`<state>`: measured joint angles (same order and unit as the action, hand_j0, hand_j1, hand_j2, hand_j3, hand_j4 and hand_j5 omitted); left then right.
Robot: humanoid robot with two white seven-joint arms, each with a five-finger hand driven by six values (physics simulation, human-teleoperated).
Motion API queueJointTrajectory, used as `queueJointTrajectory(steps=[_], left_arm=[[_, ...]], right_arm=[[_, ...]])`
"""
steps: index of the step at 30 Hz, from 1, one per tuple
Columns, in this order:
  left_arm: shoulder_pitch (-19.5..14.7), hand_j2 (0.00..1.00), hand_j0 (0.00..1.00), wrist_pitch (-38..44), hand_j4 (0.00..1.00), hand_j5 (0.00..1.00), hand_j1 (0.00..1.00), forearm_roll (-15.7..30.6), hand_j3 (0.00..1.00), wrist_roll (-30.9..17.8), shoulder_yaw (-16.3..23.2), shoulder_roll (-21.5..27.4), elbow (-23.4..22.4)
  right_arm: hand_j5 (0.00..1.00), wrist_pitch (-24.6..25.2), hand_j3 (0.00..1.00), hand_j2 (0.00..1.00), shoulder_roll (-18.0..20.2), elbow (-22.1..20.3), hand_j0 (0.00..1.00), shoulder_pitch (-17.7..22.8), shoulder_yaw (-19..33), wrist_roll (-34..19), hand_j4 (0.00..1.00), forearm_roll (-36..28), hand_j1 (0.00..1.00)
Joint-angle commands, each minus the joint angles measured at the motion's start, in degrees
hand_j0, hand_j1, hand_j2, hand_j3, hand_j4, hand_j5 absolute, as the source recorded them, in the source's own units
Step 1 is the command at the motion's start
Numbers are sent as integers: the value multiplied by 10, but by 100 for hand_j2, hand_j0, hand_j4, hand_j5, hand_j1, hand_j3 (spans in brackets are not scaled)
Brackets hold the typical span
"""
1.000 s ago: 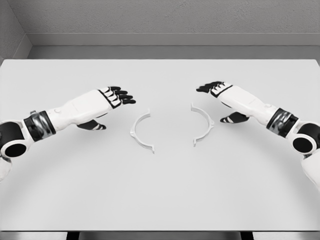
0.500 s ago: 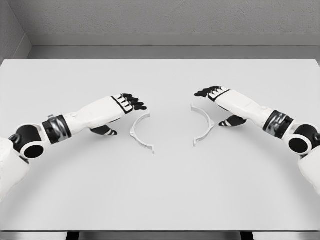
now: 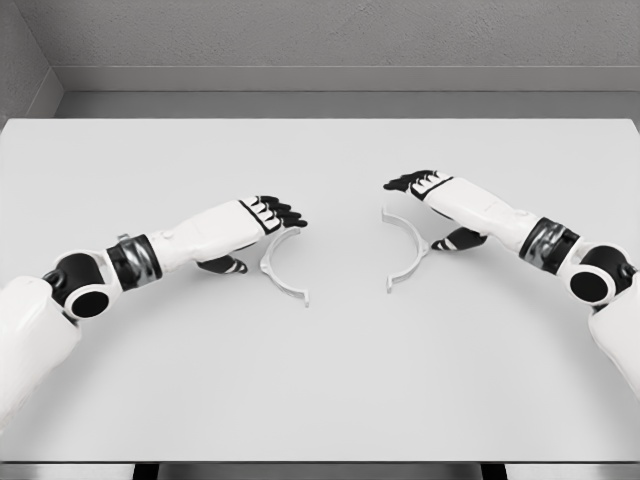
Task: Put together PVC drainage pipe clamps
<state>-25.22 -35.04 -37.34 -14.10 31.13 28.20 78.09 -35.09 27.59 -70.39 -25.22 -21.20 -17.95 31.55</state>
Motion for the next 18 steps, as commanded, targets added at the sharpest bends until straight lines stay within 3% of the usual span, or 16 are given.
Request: queueJointTrajectory(steps=[1, 5, 18], left_arm=[[-1, 100, 100, 0, 100, 100, 100, 3, 100, 0, 2, -3, -1], [-11, 100, 100, 0, 100, 100, 100, 3, 100, 0, 2, -4, 2], [-13, 100, 100, 0, 100, 100, 100, 4, 100, 0, 6, -5, 6]], right_arm=[[100, 1, 100, 100, -1, 7, 100, -1, 0, 0, 100, -3, 100], [100, 1, 100, 100, -1, 25, 100, -11, -9, 1, 100, -3, 100], [100, 1, 100, 100, -5, 15, 100, -11, -22, 0, 100, -4, 100]])
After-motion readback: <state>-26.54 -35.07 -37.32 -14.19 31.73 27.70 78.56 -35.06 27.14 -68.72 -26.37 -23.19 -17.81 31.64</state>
